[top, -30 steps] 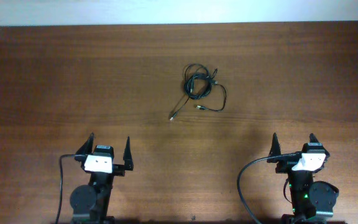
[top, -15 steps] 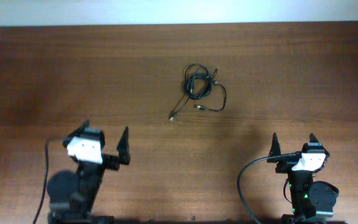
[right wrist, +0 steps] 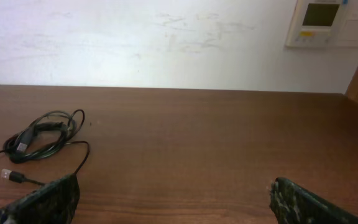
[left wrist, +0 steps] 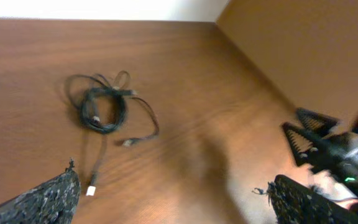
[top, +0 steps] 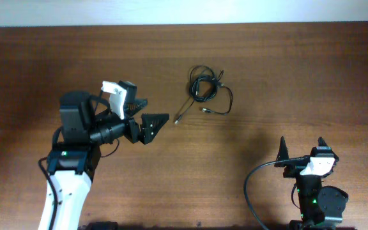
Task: Untangle cables
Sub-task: 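Reach the left gripper forward to the black cable bundle and grasp it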
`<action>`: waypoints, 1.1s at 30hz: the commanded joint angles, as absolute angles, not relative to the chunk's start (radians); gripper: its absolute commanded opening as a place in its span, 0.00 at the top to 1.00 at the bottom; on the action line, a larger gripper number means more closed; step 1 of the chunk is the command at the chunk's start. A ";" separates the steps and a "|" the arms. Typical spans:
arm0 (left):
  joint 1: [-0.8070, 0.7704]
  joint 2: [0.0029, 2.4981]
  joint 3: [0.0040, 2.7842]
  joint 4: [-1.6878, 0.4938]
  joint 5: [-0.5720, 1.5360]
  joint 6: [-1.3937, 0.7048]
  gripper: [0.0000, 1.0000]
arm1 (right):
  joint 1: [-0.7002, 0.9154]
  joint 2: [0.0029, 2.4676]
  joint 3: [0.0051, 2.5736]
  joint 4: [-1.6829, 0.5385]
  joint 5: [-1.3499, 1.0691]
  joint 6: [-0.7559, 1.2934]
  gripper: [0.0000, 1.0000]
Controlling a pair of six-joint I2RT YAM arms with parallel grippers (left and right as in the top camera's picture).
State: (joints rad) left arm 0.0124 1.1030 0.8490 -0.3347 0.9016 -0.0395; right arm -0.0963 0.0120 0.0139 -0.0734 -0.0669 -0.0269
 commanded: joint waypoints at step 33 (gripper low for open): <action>-0.523 2.299 1.249 0.318 -0.315 -0.306 0.88 | -0.092 0.006 0.006 -0.074 -0.055 -0.022 0.02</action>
